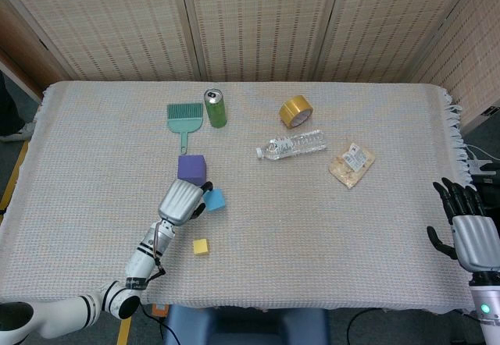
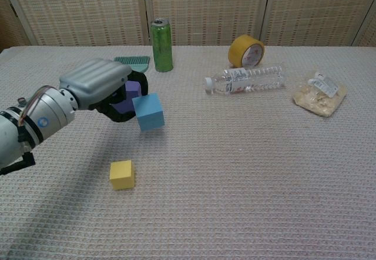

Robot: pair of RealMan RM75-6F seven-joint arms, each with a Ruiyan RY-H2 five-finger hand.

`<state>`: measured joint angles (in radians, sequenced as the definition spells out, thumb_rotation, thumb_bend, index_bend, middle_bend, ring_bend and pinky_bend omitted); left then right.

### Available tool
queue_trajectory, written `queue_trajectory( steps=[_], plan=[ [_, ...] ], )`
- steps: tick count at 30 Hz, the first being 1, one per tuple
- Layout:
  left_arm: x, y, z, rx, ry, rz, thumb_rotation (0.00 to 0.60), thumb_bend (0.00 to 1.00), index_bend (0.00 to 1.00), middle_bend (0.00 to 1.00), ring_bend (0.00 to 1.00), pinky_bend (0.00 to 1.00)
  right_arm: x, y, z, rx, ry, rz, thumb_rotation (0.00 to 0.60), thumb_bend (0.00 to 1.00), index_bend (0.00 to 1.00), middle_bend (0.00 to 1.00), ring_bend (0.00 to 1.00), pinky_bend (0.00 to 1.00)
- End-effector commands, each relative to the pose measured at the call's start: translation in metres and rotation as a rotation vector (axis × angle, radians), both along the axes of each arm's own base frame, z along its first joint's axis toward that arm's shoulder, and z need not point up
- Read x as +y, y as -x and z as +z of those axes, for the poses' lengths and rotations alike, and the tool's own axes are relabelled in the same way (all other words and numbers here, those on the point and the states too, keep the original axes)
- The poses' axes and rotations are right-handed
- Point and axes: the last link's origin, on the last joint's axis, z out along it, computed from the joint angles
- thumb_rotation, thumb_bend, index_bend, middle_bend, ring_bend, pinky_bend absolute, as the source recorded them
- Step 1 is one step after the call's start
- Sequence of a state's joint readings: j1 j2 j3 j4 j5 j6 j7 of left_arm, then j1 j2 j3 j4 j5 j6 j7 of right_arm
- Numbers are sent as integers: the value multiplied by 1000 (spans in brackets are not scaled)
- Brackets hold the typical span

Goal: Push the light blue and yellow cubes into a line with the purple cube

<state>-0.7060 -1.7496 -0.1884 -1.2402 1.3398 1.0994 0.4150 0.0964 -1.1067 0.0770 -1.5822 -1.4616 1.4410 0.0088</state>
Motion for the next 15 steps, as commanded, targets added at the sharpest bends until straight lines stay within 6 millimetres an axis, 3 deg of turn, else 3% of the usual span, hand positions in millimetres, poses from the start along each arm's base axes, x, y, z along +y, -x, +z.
queue_trajectory(
  steps=[1, 5, 9, 15],
  plan=[
    [2, 17, 18, -16, -9, 53, 600, 347, 451, 1000, 1000, 1000, 0, 0, 0, 1, 2, 1, 600, 135, 0, 0, 0, 0],
    [2, 23, 24, -23, -2, 74, 600, 348, 449, 1000, 1000, 1000, 0, 0, 0, 3, 5, 0, 600, 135, 0, 0, 0, 0],
    [0, 48, 41, -20, 24, 137, 600, 349, 444, 1000, 1000, 1000, 0, -1, -3, 12, 3, -5, 600, 136, 0, 0, 0, 0],
    [-3, 49, 31, -15, 70, 128, 600, 348, 437, 1000, 1000, 1000, -1, -3, -8, 22, -5, -4, 600, 136, 0, 0, 0, 0]
  ],
)
